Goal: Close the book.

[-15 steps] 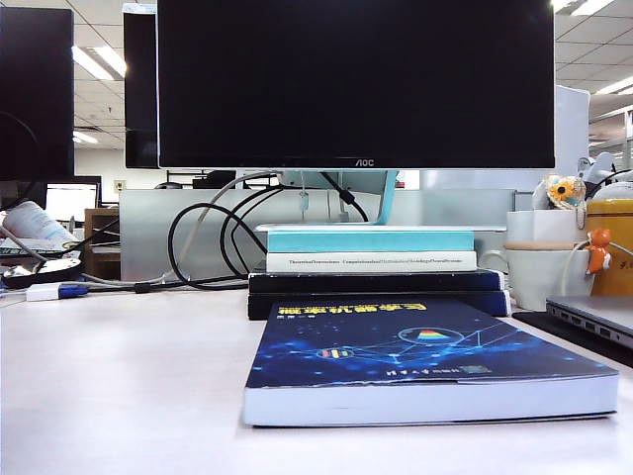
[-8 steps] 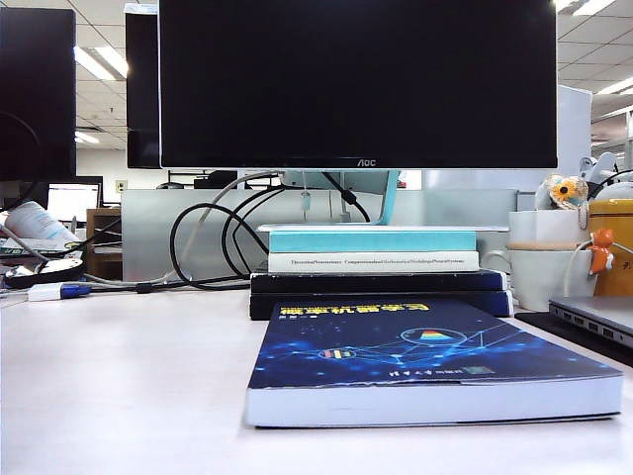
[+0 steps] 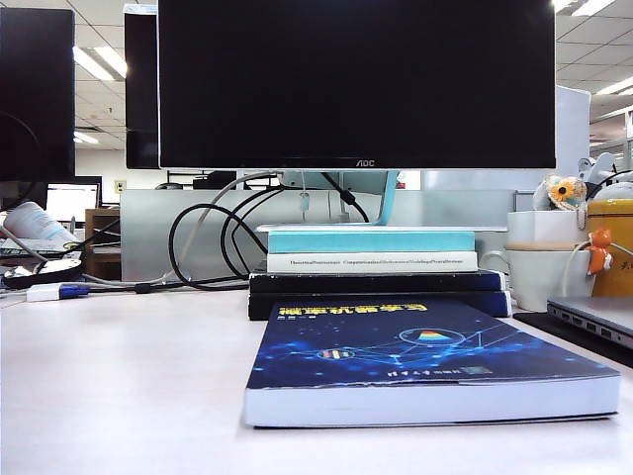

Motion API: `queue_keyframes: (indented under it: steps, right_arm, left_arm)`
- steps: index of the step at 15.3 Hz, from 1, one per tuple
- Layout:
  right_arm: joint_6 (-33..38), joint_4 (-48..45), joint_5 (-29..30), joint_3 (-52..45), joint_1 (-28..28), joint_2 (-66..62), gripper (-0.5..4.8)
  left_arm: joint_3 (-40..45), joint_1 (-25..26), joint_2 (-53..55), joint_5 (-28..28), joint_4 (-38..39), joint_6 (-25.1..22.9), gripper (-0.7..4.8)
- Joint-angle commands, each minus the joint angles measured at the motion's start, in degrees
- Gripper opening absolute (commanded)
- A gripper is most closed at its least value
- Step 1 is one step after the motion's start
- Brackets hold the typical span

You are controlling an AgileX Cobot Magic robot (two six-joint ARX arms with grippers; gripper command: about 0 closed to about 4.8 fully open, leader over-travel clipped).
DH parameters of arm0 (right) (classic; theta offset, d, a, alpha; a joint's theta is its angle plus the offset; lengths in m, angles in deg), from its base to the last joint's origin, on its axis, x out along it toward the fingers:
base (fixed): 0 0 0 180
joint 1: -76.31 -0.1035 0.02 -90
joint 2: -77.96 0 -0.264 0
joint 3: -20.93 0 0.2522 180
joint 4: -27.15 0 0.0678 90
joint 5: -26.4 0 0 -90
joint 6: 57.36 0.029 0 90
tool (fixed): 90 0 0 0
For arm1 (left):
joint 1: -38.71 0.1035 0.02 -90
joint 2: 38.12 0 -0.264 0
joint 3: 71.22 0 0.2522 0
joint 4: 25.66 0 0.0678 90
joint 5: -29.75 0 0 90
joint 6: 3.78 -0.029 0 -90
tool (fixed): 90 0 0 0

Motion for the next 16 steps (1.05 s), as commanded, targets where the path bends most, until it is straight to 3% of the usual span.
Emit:
queue_keyframes:
  steps: [1,3,4,7,16]
  right_arm:
    - [0.02,8.66,4.0,-0.09,0.46,0.09,0.02]
    - [0.02,3.45,16.11,-0.09,6.12,0.09,0.02]
    - [0.02,7.96,16.46,-0.09,10.27,0.09,0.02]
    - [0.02,7.96,14.71,-0.09,11.87,0.09,0.02]
    - [0.0,7.8,14.56,-0.07,11.82,0.09,0.02]
  left_arm:
    - [0.0,0.28,-0.17,-0.5,-0.94,0.0,-0.05]
    - [0.0,0.28,-0.17,-0.59,-1.03,-0.02,-0.05]
    - [0.02,0.28,-0.17,-1.38,-0.74,-0.02,-0.05]
    - [0.0,0.11,-0.17,-1.14,0.57,0.0,-0.05]
    - [0.0,0.17,-0.17,-1.33,1.11,0.0,-0.05]
